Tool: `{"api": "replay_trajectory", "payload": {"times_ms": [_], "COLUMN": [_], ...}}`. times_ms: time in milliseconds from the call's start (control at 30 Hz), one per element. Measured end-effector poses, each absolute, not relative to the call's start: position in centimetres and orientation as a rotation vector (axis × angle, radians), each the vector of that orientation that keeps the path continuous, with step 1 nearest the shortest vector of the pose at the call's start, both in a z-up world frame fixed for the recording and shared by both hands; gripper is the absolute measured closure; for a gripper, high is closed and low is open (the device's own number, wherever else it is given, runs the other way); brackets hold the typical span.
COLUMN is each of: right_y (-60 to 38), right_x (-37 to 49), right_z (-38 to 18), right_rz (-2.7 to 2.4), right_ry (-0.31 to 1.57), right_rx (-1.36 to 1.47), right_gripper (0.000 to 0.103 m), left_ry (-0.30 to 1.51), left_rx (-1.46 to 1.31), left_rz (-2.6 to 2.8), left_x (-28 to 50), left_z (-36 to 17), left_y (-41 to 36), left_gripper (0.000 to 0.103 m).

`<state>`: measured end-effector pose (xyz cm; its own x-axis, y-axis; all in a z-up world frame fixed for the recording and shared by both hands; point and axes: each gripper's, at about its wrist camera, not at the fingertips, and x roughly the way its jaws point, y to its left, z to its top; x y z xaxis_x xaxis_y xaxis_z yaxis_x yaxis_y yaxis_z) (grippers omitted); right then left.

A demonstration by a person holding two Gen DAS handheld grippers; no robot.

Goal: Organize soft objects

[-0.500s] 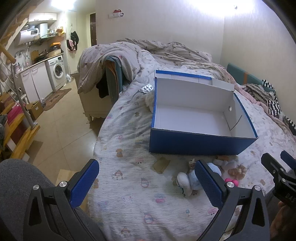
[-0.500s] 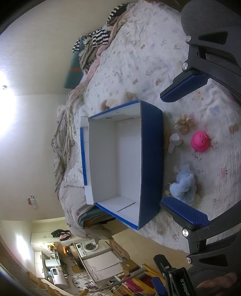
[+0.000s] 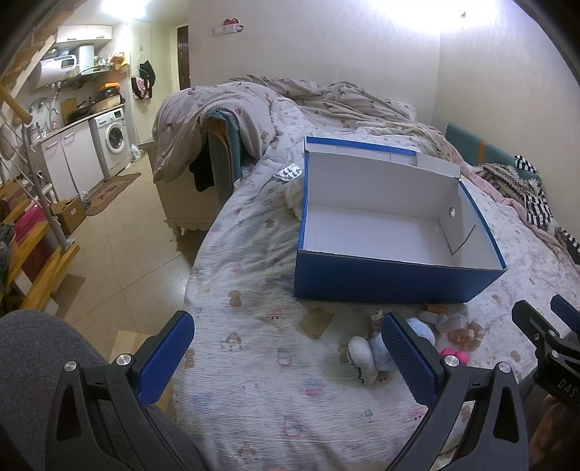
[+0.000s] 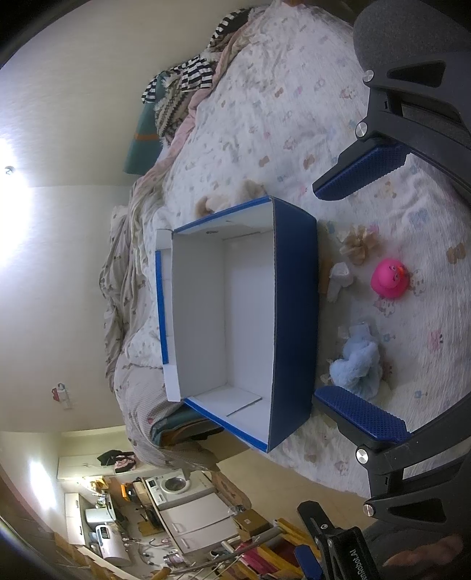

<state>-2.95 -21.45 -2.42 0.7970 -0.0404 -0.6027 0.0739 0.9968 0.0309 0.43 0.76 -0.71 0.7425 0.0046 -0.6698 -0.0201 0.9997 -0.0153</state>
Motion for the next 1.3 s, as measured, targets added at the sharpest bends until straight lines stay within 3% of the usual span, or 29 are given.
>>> {"api": "replay_trajectory", "payload": {"times_ms": [1300], "right_y": [-21.47], "right_x": [-3.03], "right_z": [-2.36], "right_rz": [-0.062], "right_ry": [0.640], "right_rx": [0.053], "right_gripper": [0.000], "left_ry": [0.743], "left_rx": [-0.041], "left_rz": [0.030], "left_x": [0.59], "left_z": [-0.74], "left_y": [1.15], "left_gripper": [0.000]}}
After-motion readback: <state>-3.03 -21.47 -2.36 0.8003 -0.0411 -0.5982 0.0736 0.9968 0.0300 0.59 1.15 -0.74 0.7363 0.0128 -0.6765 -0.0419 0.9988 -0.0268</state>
